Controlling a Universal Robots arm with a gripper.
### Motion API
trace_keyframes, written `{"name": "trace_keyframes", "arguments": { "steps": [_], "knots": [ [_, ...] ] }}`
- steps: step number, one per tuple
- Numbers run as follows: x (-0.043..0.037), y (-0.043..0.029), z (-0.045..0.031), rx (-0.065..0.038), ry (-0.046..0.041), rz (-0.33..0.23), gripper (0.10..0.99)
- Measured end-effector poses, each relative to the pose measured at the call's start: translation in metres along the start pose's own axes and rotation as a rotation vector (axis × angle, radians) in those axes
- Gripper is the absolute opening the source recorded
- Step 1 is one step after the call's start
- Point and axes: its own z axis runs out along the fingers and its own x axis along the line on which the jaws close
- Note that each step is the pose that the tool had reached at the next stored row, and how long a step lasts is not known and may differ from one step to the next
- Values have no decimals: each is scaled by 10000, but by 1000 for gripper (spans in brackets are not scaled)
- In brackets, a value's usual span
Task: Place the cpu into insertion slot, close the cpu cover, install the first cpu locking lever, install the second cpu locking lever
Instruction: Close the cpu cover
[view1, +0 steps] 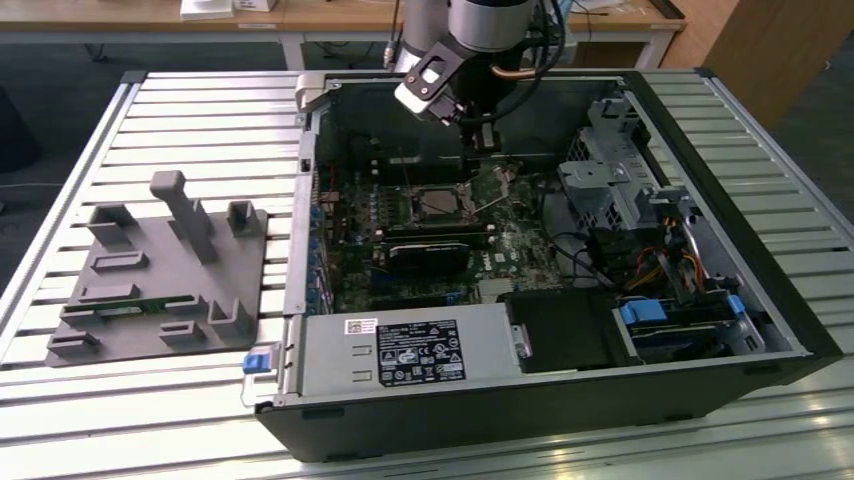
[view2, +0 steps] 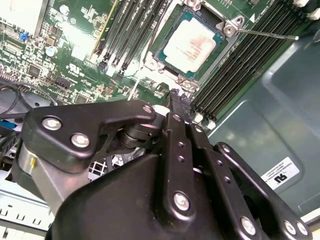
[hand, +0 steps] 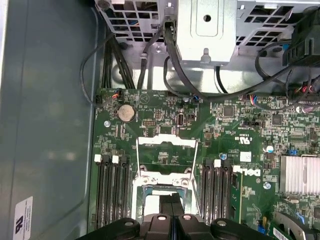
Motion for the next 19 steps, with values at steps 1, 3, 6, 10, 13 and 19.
{"name": "trace_keyframes", "arguments": {
  "steps": [1,3,6,10,13,19],
  "knots": [
    [0,0,0,0,0,0,106],
    [0,2,2,0,0,-1,106],
    [0,9,2,0,0,-1,106],
    [-1,23,4,0,1,1,106],
    [-1,29,4,-1,1,-1,106],
    [-2,66,7,2,0,0,106]
  ]
}}
